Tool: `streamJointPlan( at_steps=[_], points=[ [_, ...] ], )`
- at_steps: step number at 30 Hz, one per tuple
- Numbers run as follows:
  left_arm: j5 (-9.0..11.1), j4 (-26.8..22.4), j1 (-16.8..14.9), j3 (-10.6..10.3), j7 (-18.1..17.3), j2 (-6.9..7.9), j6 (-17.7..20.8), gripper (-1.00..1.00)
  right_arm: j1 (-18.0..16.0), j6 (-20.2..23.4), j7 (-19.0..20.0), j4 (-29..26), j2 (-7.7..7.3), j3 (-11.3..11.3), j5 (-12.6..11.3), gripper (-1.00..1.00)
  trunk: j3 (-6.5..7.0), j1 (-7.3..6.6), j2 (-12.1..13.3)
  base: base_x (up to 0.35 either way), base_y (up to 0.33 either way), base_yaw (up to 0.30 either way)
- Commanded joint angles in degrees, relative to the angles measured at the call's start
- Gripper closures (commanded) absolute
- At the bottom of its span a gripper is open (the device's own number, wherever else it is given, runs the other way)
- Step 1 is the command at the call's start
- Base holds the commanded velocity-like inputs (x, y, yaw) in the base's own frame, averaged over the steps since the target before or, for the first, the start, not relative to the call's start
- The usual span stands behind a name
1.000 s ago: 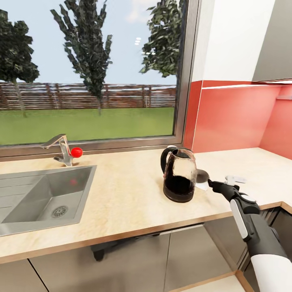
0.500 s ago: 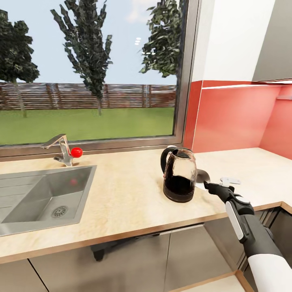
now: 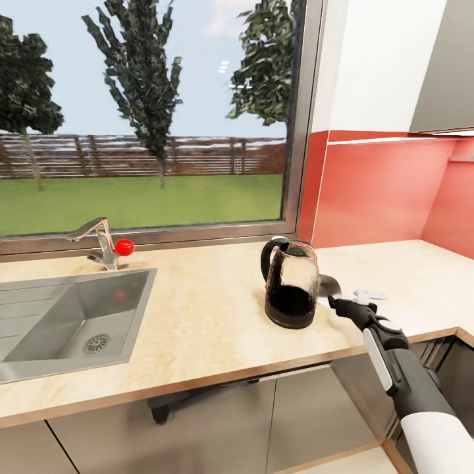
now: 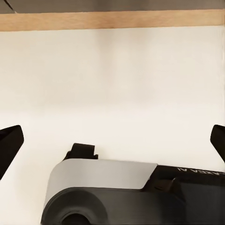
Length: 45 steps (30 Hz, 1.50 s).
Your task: Set up a coffee station on the kitchen countertop: keep the coffee maker on the countertop, move the bottle of coffee from the kitchen shelf to the counter next to the coffee maker, place a paper coffee filter on top of the coffee maker, put the saucer next to the coffee maker with the coffee cup on the saucer, and place the electric kettle next to the coffee maker.
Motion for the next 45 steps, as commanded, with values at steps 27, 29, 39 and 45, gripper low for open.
streamJointPlan(
  at_steps=[27,29,39,45],
  points=[
    [0.2,0.0,0.0,0.0,0.0,-0.43,-0.1,-1.0,0.0,-2.7,-0.2,2.8,-0.01,3.5,-0.5,-1.0,-0.05,0.0,0.0,0.083,-0.017,0.0],
    [0.2,0.0,0.0,0.0,0.0,-0.43,-0.1,-1.0,0.0,-2.7,-0.2,2.8,-0.01,3.5,-0.5,-1.0,-0.05,0.0,0.0,0.123,-0.102,0.0],
    [0.2,-0.1,0.0,0.0,0.0,-0.43,-0.1,-1.0,0.0,-2.8,-0.2,2.8,-0.01,3.5,-0.5,-1.0,-0.05,0.0,0.0,0.048,-0.044,0.0],
    [0.2,-0.1,0.0,0.0,0.0,-0.43,-0.1,-1.0,0.0,-2.8,-0.2,2.8,-0.01,3.5,-0.5,-1.0,-0.05,0.0,0.0,0.006,-0.005,0.0]
  ],
)
